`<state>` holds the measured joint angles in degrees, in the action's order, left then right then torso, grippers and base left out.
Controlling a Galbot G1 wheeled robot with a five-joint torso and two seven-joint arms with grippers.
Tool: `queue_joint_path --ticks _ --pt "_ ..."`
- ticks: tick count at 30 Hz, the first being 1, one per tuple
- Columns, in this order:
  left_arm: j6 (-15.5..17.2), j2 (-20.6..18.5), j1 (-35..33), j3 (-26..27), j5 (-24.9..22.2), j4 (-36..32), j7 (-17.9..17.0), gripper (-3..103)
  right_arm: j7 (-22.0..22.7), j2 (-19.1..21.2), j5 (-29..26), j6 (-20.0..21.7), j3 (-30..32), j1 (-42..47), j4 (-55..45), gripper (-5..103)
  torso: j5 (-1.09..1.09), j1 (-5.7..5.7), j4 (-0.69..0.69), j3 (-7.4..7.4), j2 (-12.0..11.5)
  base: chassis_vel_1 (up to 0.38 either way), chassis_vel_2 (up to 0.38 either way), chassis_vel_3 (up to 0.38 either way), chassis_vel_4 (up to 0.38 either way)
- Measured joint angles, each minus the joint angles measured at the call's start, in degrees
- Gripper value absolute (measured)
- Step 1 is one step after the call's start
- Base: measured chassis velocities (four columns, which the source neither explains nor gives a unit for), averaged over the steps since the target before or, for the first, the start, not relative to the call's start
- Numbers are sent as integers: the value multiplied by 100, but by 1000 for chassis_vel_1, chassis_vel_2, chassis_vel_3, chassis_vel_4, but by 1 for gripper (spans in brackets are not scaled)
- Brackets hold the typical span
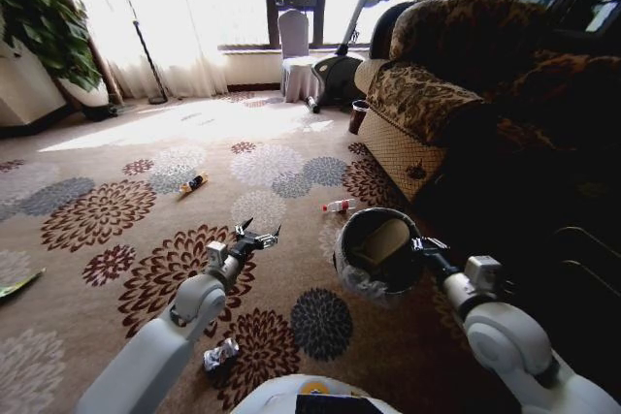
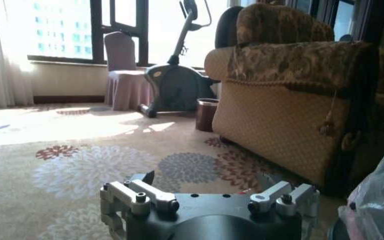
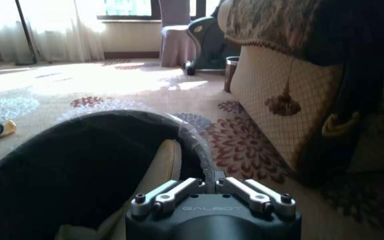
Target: Pick up the trash from the ground and place it into the trash bin.
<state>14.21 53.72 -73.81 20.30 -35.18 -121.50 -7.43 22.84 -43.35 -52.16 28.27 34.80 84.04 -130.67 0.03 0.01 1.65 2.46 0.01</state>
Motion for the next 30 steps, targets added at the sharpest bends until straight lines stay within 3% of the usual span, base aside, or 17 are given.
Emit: queue_joint_path --ticks 4,8,11,12,14,16,19,26,30 --pt "0 -5 -16 11 -2 -24 -8 100 -29 416 -387 169 34 -228 443 2 -5 0 -2 3 -1 0 0 0 0" --pt "-19 -26 9 12 -12 2 41 100 -123 460 -382 116 39 -278 505 2 -2 0 -1 1 0 0 0 0 0" --pt "-203 -208 457 -75 -91 626 542 100 -157 442 -359 97 39 -282 541 2 -4 0 0 1 0 0 0 0 0" --pt "-203 -208 457 -75 -91 626 542 100 -157 442 -359 97 39 -282 541 2 -4 0 0 1 0 0 0 0 0" --pt "-356 -355 840 -159 -158 1162 966 100 -157 403 -346 97 56 -261 540 2 -6 0 -3 2 -1 0 0 0 0" --pt "-401 -393 942 -187 -176 1299 1084 100 -159 373 -346 98 69 -232 523 2 1 1 -4 2 0 0 0 0 0" --pt "-421 -405 986 -205 -186 1371 1142 100 -146 332 -341 114 94 -158 480 2 -7 0 -3 2 0 0 0 0 0" --pt "-447 -408 1025 -224 -185 1460 1199 100 -144 262 -342 184 56 -123 442 2 -3 1 -1 1 0 0 0 0 0" --pt "-582 -402 1275 -393 -68 2132 1531 100 -145 244 -315 200 23 -129 441 2 -5 0 -2 1 -1 0 0 0 0"
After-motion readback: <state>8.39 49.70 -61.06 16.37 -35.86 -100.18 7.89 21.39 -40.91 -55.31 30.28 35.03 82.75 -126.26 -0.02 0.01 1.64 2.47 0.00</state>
